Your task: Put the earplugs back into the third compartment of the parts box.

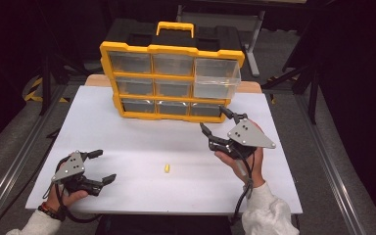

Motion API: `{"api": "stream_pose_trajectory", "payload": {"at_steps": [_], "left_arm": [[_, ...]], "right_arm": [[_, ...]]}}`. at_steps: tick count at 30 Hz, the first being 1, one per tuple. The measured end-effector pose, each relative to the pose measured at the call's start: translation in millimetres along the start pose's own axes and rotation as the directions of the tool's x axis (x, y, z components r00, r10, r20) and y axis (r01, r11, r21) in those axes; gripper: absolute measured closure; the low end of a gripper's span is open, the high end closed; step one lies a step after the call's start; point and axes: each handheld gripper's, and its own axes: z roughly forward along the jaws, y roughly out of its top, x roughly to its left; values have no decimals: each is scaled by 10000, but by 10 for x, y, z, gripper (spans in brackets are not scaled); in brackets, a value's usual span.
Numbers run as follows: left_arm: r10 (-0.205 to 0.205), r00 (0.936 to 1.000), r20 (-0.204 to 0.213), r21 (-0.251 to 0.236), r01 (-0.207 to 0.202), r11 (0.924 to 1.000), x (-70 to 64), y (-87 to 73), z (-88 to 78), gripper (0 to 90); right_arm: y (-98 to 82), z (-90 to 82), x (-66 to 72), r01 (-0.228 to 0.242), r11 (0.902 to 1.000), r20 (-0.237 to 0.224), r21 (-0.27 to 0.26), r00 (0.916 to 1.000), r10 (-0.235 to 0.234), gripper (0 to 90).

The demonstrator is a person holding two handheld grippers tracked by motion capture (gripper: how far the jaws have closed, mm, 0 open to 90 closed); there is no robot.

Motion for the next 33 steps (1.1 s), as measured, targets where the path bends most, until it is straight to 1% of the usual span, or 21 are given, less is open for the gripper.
{"api": "stream_pose_trajectory", "payload": {"at_steps": [4,8,13,14,15,18,19,20,21,22,23,24,25,26,27,28,29,30,31,32,33], "left_arm": [[57,10000,-13,-34,-57,10000,-3,5,-3,65],[61,10000,-50,-21,-61,10000,-2,6,-13,64],[149,9999,-30,-15,-149,9999,-6,11,-11,63],[168,9999,-19,-24,-168,9999,-2,10,-17,63],[168,9999,-19,-24,-168,9999,-2,10,-17,63],[177,9998,-15,-51,-177,9998,3,3,-36,63],[177,9998,-15,-51,-177,9998,3,3,-36,63],[173,9998,-32,-66,-174,9998,-10,5,-42,63],[173,9998,-32,-66,-174,9998,-10,5,-42,63],[226,9997,-15,-95,-226,9997,-19,8,-42,63],[226,9997,-15,-95,-226,9997,-19,8,-42,63],[242,9997,-2,-37,-242,9997,-26,7,-43,63],[242,9997,-2,-37,-242,9997,-26,7,-43,63],[249,9997,0,4,-249,9997,-21,2,-49,63],[249,9997,0,4,-249,9997,-21,2,-49,63],[189,9998,-59,-36,-190,9998,-16,-6,-59,63],[189,9998,-59,-36,-190,9998,-16,-6,-59,63],[132,9999,-78,-53,-132,9999,-14,-13,-73,63],[132,9999,-78,-53,-132,9999,-14,-13,-73,62],[138,9999,-101,-55,-138,9999,-19,-19,-87,62],[138,9999,-101,-55,-138,9999,-19,-19,-87,62]], "right_arm": [[-176,67,93,-150,9986,-321,500,9993,166,258],[-325,88,174,-241,9976,-538,645,9982,276,234],[-472,146,232,-314,9924,-956,1187,9945,429,203],[-554,194,261,-503,9883,-1377,1437,9880,703,186],[-554,194,261,-503,9883,-1377,1437,9880,703,186],[-662,324,334,-377,9789,-2054,2008,9754,797,176],[-662,324,334,-377,9789,-2054,2008,9754,797,176],[-728,393,388,-395,9698,-2508,2408,9627,1015,175],[-728,393,388,-395,9698,-2508,2408,9627,1015,175],[-785,451,438,-283,9619,-2914,2719,9502,1103,175],[-801,471,458,-238,9586,-3043,2837,9458,1135,174],[-825,502,487,-146,9535,-3286,3012,9370,1182,169],[-825,502,487,-146,9535,-3286,3012,9370,1182,169],[-858,554,528,-39,9477,-3700,3192,9201,1284,168],[-868,575,544,32,9451,-3804,3267,9159,1284,168],[-884,607,569,125,9416,-3997,3364,9073,1308,167],[-884,607,569,125,9416,-3997,3364,9073,1308,167],[-910,664,608,235,9342,-4350,3560,8889,1434,168],[-910,664,608,235,9342,-4350,3560,8889,1434,168],[-941,720,651,385,9266,-4662,3741,8715,1520,169],[-941,720,651,385,9266,-4662,3741,8715,1520,169]]}}
